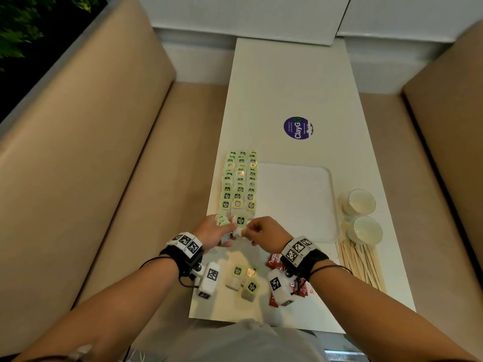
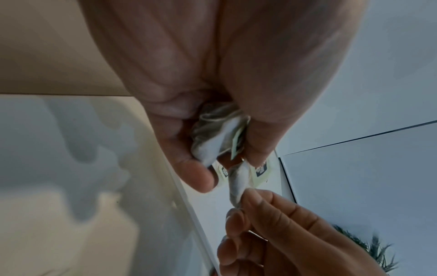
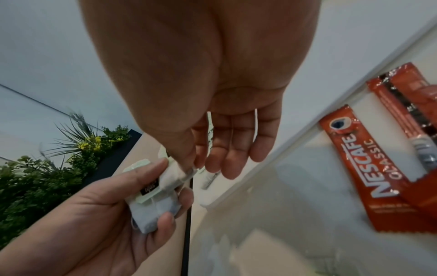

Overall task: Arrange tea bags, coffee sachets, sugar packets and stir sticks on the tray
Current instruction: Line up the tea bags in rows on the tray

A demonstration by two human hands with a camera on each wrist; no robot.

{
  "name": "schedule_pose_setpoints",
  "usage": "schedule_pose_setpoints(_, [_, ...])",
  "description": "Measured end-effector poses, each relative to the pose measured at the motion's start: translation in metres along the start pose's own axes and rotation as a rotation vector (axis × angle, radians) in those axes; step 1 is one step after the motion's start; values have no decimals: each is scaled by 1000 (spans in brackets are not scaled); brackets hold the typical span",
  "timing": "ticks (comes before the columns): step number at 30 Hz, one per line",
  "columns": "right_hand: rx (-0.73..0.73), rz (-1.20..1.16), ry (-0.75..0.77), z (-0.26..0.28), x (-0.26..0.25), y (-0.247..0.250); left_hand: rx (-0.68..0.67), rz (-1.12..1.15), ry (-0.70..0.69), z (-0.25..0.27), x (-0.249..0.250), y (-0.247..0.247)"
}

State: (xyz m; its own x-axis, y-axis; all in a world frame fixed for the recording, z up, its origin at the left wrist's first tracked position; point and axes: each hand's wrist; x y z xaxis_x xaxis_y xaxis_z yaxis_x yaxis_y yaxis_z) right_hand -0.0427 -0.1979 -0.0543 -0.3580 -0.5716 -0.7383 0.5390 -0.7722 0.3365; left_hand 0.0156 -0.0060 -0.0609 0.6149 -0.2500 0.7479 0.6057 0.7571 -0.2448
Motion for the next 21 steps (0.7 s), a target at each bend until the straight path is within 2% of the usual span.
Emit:
schedule_pose_setpoints(5, [10,22,-22,-9,-3,-1,41,35,24,0,-2,4])
schedule_pose_setpoints(12, [128,-12,-122,-37,-16,0,80,187,48,3,-10,26])
schedule_pose_setpoints(21, [28,-3,-243,-75,-28,-13,101,267,40,13,-19,49])
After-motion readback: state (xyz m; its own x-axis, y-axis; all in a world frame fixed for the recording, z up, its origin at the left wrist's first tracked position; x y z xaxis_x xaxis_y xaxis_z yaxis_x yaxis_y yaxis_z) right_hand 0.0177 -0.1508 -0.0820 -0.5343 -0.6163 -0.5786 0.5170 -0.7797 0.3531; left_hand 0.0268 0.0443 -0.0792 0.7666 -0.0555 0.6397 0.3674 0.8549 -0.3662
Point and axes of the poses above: each hand's wrist, its own z-axis away from the middle knuckle, its own y-axis out of the back of the hand, x = y × z, and after that the axes turned 15 degrees about -x, right-handed
